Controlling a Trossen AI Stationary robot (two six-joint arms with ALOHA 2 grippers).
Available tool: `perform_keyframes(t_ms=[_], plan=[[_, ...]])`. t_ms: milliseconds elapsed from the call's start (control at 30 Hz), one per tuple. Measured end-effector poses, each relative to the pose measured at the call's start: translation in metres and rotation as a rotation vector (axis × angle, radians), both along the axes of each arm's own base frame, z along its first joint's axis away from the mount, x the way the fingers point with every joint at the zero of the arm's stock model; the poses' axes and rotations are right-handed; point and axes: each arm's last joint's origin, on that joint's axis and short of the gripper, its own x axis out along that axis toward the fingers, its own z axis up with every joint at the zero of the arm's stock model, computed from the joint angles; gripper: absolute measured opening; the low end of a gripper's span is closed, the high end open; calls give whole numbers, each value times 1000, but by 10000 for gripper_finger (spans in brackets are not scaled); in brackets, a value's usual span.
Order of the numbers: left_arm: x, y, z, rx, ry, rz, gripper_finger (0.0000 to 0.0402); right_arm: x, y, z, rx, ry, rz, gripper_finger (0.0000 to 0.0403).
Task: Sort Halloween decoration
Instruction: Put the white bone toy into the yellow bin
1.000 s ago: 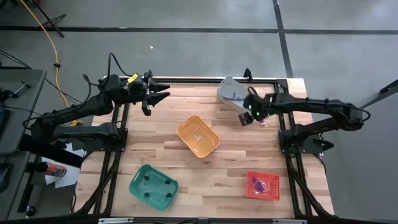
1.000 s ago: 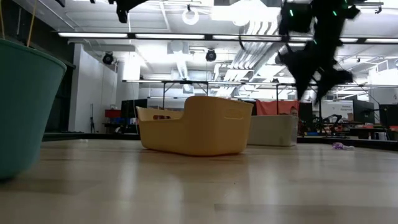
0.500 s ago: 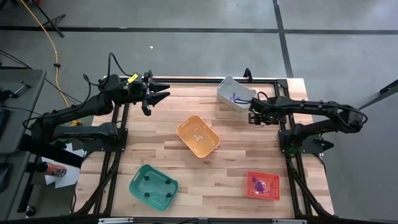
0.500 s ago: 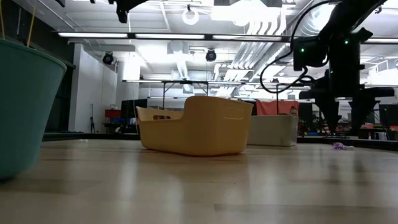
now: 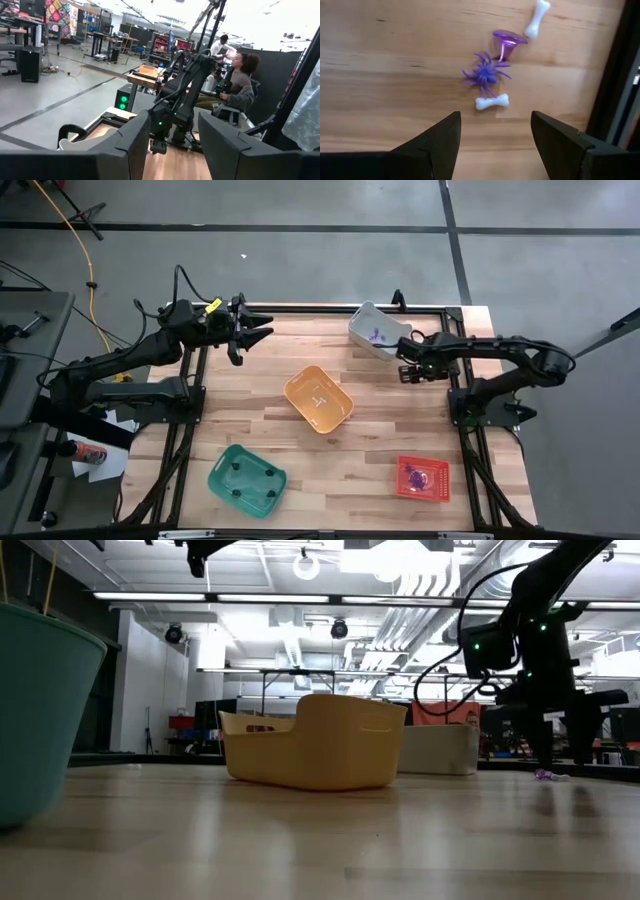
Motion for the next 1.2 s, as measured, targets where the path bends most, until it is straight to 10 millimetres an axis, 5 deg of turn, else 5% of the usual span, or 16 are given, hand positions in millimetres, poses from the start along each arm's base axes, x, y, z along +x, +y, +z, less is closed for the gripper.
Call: perform_keyframes(t_ms=[367, 1200], plan=[[0, 0, 0, -2, 0, 0, 156, 4, -13, -16, 101, -1, 65, 236], [0, 0, 0, -2, 1, -1, 156, -14, -41, -18, 207, -122, 62, 232]])
